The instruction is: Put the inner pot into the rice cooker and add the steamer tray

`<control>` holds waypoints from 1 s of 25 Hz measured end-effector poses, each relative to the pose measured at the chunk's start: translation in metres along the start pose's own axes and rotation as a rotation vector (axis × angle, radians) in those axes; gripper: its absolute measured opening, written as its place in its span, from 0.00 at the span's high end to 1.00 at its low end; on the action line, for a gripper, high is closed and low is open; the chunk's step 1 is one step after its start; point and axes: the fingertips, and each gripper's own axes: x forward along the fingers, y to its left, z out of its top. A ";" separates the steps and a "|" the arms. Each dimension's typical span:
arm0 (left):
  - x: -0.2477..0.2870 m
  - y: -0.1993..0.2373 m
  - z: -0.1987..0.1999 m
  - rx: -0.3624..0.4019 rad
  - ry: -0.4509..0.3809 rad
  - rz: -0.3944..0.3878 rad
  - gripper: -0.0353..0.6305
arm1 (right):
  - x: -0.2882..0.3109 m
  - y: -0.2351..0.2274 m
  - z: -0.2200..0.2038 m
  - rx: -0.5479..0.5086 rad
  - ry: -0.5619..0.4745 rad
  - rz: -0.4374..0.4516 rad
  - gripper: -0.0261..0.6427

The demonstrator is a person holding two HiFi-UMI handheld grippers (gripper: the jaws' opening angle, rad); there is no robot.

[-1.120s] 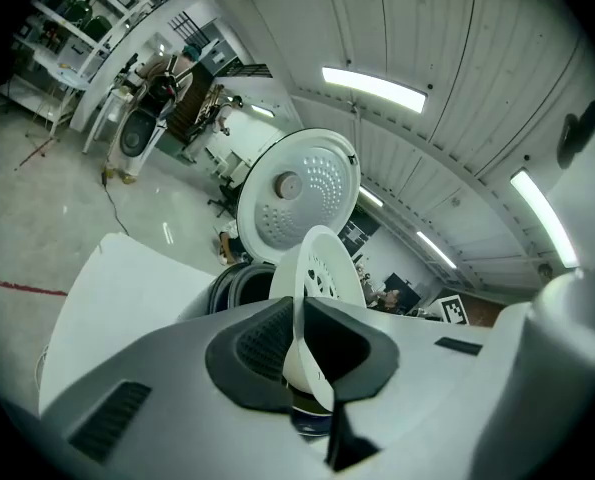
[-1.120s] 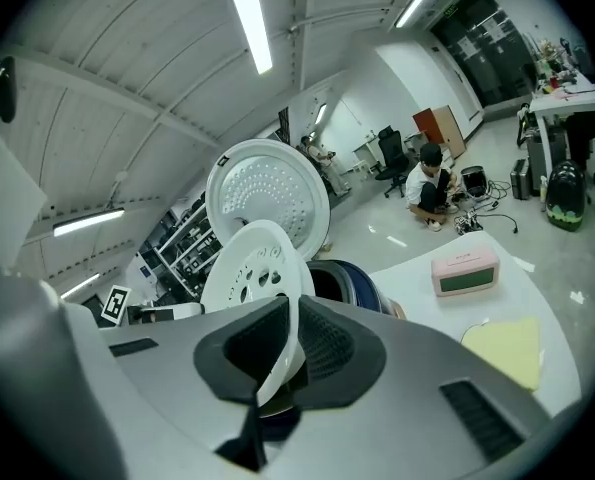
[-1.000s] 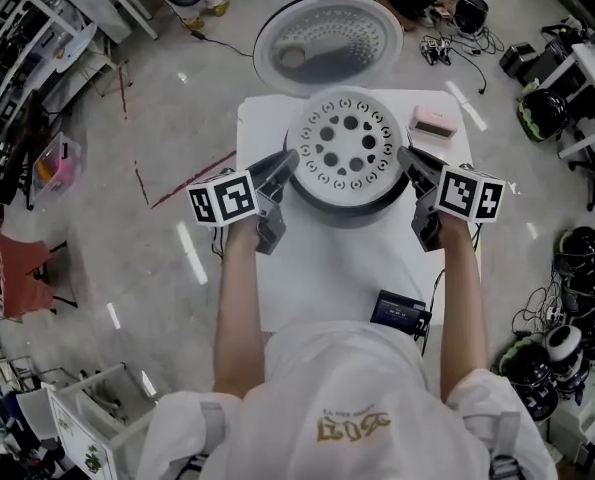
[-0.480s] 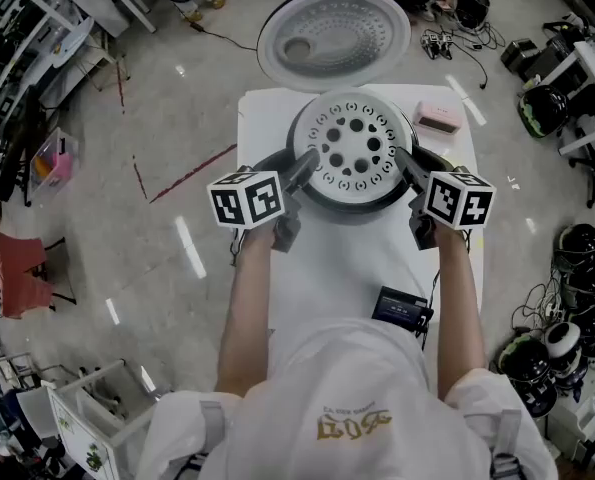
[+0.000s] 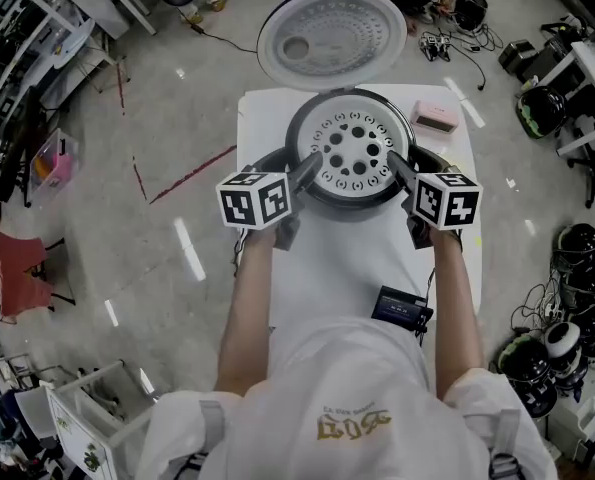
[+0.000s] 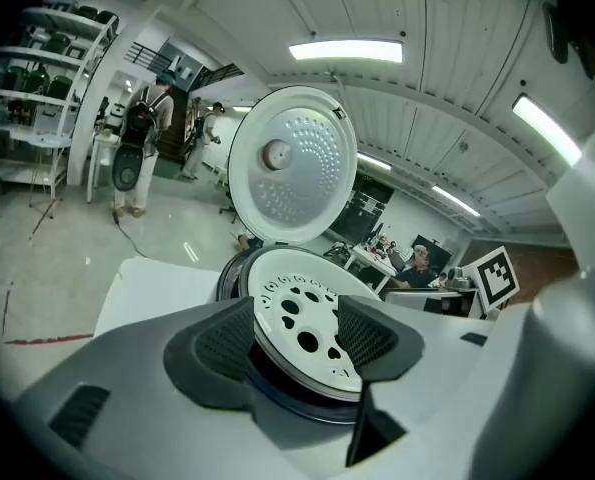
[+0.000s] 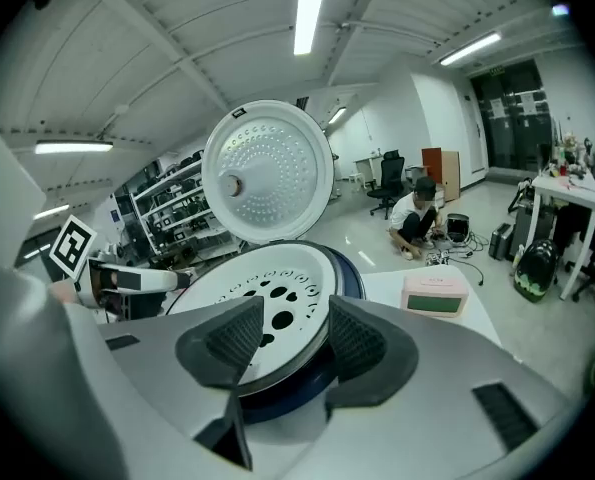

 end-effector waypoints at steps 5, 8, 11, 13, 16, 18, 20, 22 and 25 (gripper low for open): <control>0.002 0.000 -0.004 -0.028 -0.025 0.016 0.53 | -0.007 -0.008 -0.001 0.003 -0.016 -0.009 0.62; -0.003 -0.002 -0.004 0.006 -0.052 0.052 0.54 | -0.016 -0.007 0.000 0.024 -0.050 -0.008 0.64; -0.015 -0.009 0.005 0.039 -0.150 0.095 0.53 | -0.031 -0.007 0.000 0.042 -0.104 -0.001 0.67; -0.024 -0.014 0.010 0.060 -0.206 0.113 0.58 | -0.039 -0.004 0.000 0.068 -0.143 0.022 0.70; -0.035 -0.022 0.009 0.096 -0.265 0.139 0.69 | -0.052 0.005 -0.004 0.152 -0.197 0.100 0.79; -0.040 -0.028 0.003 0.112 -0.287 0.150 0.76 | -0.061 0.009 -0.010 0.201 -0.222 0.146 0.86; -0.044 -0.033 -0.002 0.113 -0.305 0.156 0.83 | -0.069 0.010 -0.017 0.228 -0.231 0.168 0.94; -0.048 -0.040 -0.008 0.104 -0.320 0.157 0.89 | -0.078 0.009 -0.023 0.236 -0.238 0.171 0.94; -0.052 -0.052 -0.025 0.101 -0.303 0.156 0.92 | -0.094 0.006 -0.033 0.211 -0.259 0.162 0.94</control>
